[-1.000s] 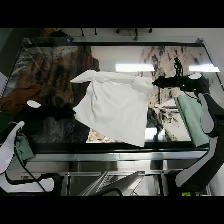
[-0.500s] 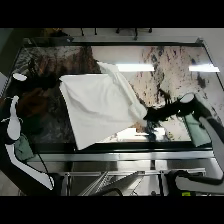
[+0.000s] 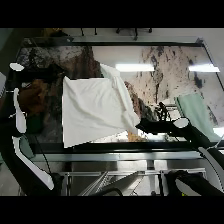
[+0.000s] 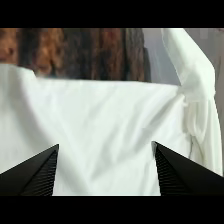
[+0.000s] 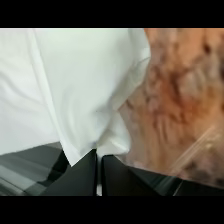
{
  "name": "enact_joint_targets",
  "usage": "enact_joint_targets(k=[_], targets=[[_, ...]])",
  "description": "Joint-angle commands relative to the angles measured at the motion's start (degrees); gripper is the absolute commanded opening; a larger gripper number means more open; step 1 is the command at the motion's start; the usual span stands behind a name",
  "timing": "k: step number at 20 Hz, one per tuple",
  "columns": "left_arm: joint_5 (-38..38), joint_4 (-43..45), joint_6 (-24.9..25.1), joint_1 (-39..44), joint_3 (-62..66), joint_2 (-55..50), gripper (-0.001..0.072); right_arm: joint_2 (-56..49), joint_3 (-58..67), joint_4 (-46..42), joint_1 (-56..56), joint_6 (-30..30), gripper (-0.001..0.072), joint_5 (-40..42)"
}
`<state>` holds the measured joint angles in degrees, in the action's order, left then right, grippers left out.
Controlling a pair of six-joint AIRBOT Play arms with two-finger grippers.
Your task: Fold the shirts.
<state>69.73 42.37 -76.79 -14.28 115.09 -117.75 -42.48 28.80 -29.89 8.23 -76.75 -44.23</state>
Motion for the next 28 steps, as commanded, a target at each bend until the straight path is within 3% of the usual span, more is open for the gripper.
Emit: enact_joint_targets(k=[1, 2, 5, 7, 9, 10, 11, 12, 16, 19, 28], targets=[[12.13, 0.42, -2.93, -3.26, -5.97, 3.87, 0.0441, 0.72, 1.2, 13.16, -1.9, 9.9, 0.0023, 2.12], [13.79, 1.92, -2.73, -4.02, -9.9, 5.84, 0.0433, 0.72, 2.89, 16.2, -3.93, 13.44, 0.0023, 0.81], [12.61, 11.08, -2.54, -4.57, -25.73, 14.49, 0.0434, 0.72, 6.45, 16.65, -11.91, 15.52, 0.0046, -1.68], [10.4, 15.67, -2.56, -4.57, -37.7, 21.09, 0.0436, 0.63, 6.51, 16.06, -17.77, 17.22, 0.032, -2.73], [9.05, 16.65, -2.56, -4.61, -48.85, 26.95, 0.0437, 0.57, 6.51, 13.92, -23.41, 22.6, 0.0327, -2.75], [8.52, 16.65, -2.56, -4.59, -53.68, 29.49, 0.0437, 0.52, 6.51, 12.55, -26.01, 25.24, 0.0374, -2.75], [8.02, 16.68, -2.56, -4.57, -58.27, 31.95, 0.0438, 0.31, 6.51, 10.54, -28.61, 26.25, 0.0535, -2.78], [7.56, 16.7, -2.54, -4.57, -62.75, 34.42, 0.0438, -0.11, 6.51, 7.89, -30.82, 26.23, 0.0605, -3.21], [5.38, 21.88, -2.73, -4.57, -74.88, 43.74, 0.0437, -3.8, 6.51, 5.81, -34.77, 26.29, 0.0602, -13.53], [2.89, 24.11, -3.21, -4.57, -81.15, 50.64, 0.0437, -6.54, 6.51, 5.88, -33.88, 28.17, 0.06, -16.22], [-17.4, 13.14, -3.17, 3.76, -89.79, 56.54, 0.0432, -13.73, 10.49, 6.01, -21.92, 33.53, 0.0601, -16.96]])
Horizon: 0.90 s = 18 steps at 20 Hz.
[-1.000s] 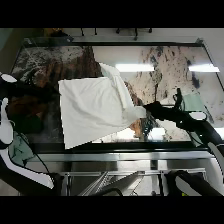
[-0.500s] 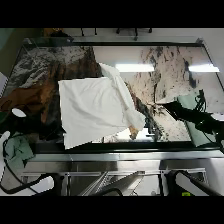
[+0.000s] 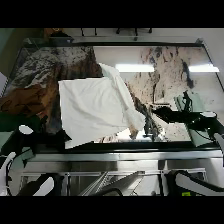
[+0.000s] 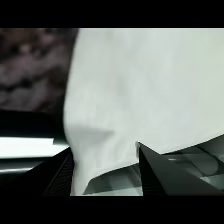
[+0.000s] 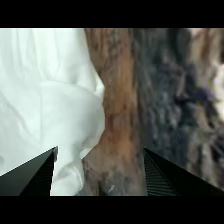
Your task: Fold the shirts.
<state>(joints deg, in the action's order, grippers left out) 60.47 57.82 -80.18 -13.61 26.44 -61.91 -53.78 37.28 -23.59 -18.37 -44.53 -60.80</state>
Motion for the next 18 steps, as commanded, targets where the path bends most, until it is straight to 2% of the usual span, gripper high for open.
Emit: enact_joint_targets(k=[1, 2, 3, 4, 7, 8, 9, 10, 11, 14, 16, 18], targets=[[-8.85, -2.34, 0.22, 3.37, -0.5, 0.72, 0.0331, -3.41, 3.3, -0.96, 6.64, 1.29, 0.0601, -0.48], [-8.98, -2.08, 0.24, 3.32, 0.35, 0.72, 0.015, -4.42, 4.81, -1.86, 8.44, 1.29, 0.0601, -1.07], [-8.94, -1.75, 0.42, 3.32, 1.2, 0.72, 0.0037, -5.29, 6.16, -2.91, 9.92, 1.27, 0.0601, -1.66], [-8.96, -1.77, 0.7, 3.32, 2.03, 0.72, 0.0016, -6.19, 7.48, -4.24, 11.34, 1.27, 0.0601, -2.21], [-9.25, -1.86, 1.18, 3.32, 2.99, 0.72, 0.0015, -8.85, 9.99, -5.99, 14.05, 1.22, 0.0596, -4.48], [-9.44, -1.84, 1.31, 3.32, 2.99, 0.7, 0.0014, -9.64, 10.54, -5.99, 14.6, 1.22, 0.0554, -5.44], [-9.62, -1.86, 1.31, 3.32, 3.02, 0.72, 0.0015, -10.34, 11.04, -5.99, 15.04, 1.22, 0.0419, -6.62], [-9.62, -1.95, 1.33, 3.32, 3.04, 0.74, 0.0014, -10.71, 11.45, -5.29, 15.02, 1.18, 0.0243, -8.17], [-9.29, -1.99, 1.57, 3.32, 3.5, 0.83, 0.0014, -10.75, 12.22, -4.13, 14.82, 1.18, 0.0017, -10.19], [-3.67, -2.56, 2.38, 3.3, 12.04, 5.11, 0.0013, -8.5, 20.02, 1.49, 13.42, 1.22, 0.0022, -15.23], [0.24, -4.46, 3.3, 1.79, 24.83, 10.99, 0.0012, -5.66, 30.71, 11.32, 9.38, 0.83, 0.0022, -17.38], [1.55, -9.86, 4.59, -1.95, 41.81, 15.74, 0.0013, -2.91, 43.01, 23.74, 3.63, 0.13, 0.0022, -17.59]])
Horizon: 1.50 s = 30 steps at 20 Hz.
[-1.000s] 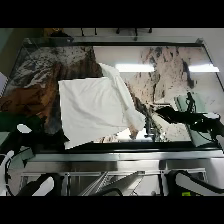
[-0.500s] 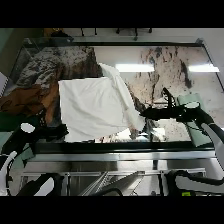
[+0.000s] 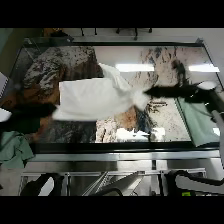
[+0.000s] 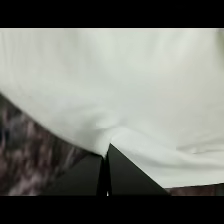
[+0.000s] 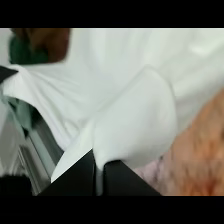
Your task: Fold the shirts.
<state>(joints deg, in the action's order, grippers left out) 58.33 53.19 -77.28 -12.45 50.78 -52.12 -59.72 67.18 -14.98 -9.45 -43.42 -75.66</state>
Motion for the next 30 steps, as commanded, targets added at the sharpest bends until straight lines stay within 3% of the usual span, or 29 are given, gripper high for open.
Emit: enact_joint_targets(k=[1, 6, 9, 13, 17, 19, 22, 25, 28, 29, 30], targets=[[3.32, -7.08, 2.01, -5.4, 27.41, 7.5, 0.0013, 4.24, 19.26, 20.5, -8.28, -1.6, 0.0022, -2.27], [5.22, -7.34, 2.99, -12.76, 70.29, 3.69, 0.0012, 11.63, 37.55, 24.41, -14.99, -1.4, 0.0022, 5.46], [6.12, -8.44, 2.34, -11.56, 79.01, -0.48, 0.0013, 16.41, 38.71, 21.4, -14.99, 2.12, 0.0022, 9.86], [5.03, -8.13, 4.98, -4.55, 63.95, 0.15, 0.0013, 15.28, 38.66, 16.0, -14.93, 2.05, 0.0022, 8.35], [1.57, -7.67, 9.16, -0.87, 43.67, -2.75, 0.0013, 5.29, 34.38, 11.72, -7.89, 1.55, 0.0023, 5.7], [0.55, -7.67, 11.98, -0.87, 36.79, -8.41, 0.0013, -0.59, 28.65, 0.5, 0.87, 1.68, 0.0023, 12.37], [-4.42, -7.78, 16.37, -0.85, 29.66, -21.35, 0.0013, -12.04, 19.02, -9.94, 12.63, 3.17, 0.0023, 32.28], [-8.87, -8.0, 17.2, -0.74, 31.36, -37.53, 0.0014, -25.59, 17.7, -8.02, 19.58, 7.52, 0.0023, 46.21], [-5.05, -7.93, 16.72, -0.74, 40.46, -48.74, 0.0017, -32.98, 19.04, -1.25, 21.79, 12.26, 0.0032, 49.96], [-3.67, -7.91, 16.22, -0.76, 43.89, -51.04, 0.0021, -33.33, 19.34, -1.25, 21.46, 12.2, 0.0078, 49.96], [-1.53, -7.78, 15.39, -1.05, 47.47, -52.78, 0.0312, -32.94, 19.56, -1.25, 20.52, 12.13, 0.0264, 49.68]])
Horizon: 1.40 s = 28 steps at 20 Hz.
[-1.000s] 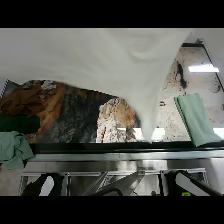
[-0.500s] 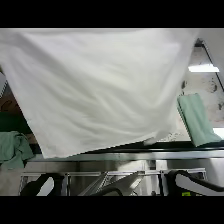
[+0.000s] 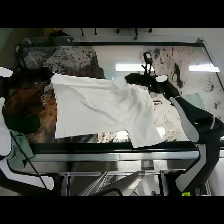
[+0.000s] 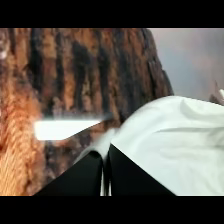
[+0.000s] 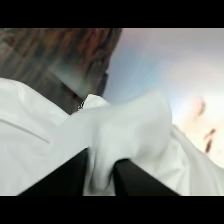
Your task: Fold the shirts.
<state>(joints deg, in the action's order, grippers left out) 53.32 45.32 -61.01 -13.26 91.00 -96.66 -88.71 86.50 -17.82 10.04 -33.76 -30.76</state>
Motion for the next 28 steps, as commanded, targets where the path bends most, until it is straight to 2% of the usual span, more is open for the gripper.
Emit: enact_joint_targets(k=[1, 4, 7, 8, 9, 11, 14, 18, 20, 25, 26, 27, 28], targets=[[5.64, 0.13, -2.75, -0.55, 10.21, -9.35, 0.0639, -3.02, 0.31, 1.55, -0.15, 1.86, 0.0353, 4.17], [14.21, 0.74, -8.9, -2.78, 16.96, -9.88, 0.0654, 2.34, 0.31, 1.33, -7.23, -3.43, 0.0355, -9.11], [27.85, 7.32, -17.03, -6.56, 21.97, -9.77, 0.0654, 7.58, 0.31, -3.17, -17.18, -13.35, 0.0343, -26.14], [32.24, 9.33, -18.51, -7.67, 21.44, -9.2, 0.0653, 8.7, 0.28, -6.45, -20.06, -15.43, 0.0257, -31.1], [35.71, 11.28, -19.23, -8.63, 18.78, -7.69, 0.0653, 9.44, 0.11, -9.55, -22.71, -17.29, 0.0223, -36.0], [39.47, 15.61, -19.63, -9.99, 9.57, -3.48, 0.0654, 10.49, -1.88, -11.8, -26.32, -17.31, 0.0228, -43.32], [38.27, 22.29, -18.47, -11.87, -9.66, 4.7, 0.0654, 12.33, -8.5, -11.78, -29.79, -17.05, 0.0228, -48.11], [30.05, 22.47, -14.75, -14.32, -31.52, 12.55, 0.0654, 14.49, -16.74, -11.76, -34.05, -14.82, 0.0229, -49.22], [26.56, 21.75, -13.11, -14.75, -37.05, 13.44, 0.0653, 14.58, -18.23, -11.78, -35.21, -14.23, 0.0229, -49.53], [19.93, 12.74, -6.34, -14.75, -42.12, 11.78, 0.0653, 14.53, -18.47, -12.48, -35.78, -13.14, 0.0229, -49.53], [20.15, 12.5, -6.29, -14.75, -41.68, 10.47, 0.0653, 14.51, -18.47, -13.05, -35.78, -13.16, 0.0249, -48.98], [20.31, 11.91, -6.25, -14.6, -41.05, 8.92, 0.0653, 14.45, -18.47, -13.81, -35.78, -13.18, 0.0334, -48.43], [20.48, 10.69, -5.81, -14.6, -40.33, 7.39, 0.0653, 14.38, -18.47, -14.82, -35.78, -13.18, 0.0375, -47.69]])
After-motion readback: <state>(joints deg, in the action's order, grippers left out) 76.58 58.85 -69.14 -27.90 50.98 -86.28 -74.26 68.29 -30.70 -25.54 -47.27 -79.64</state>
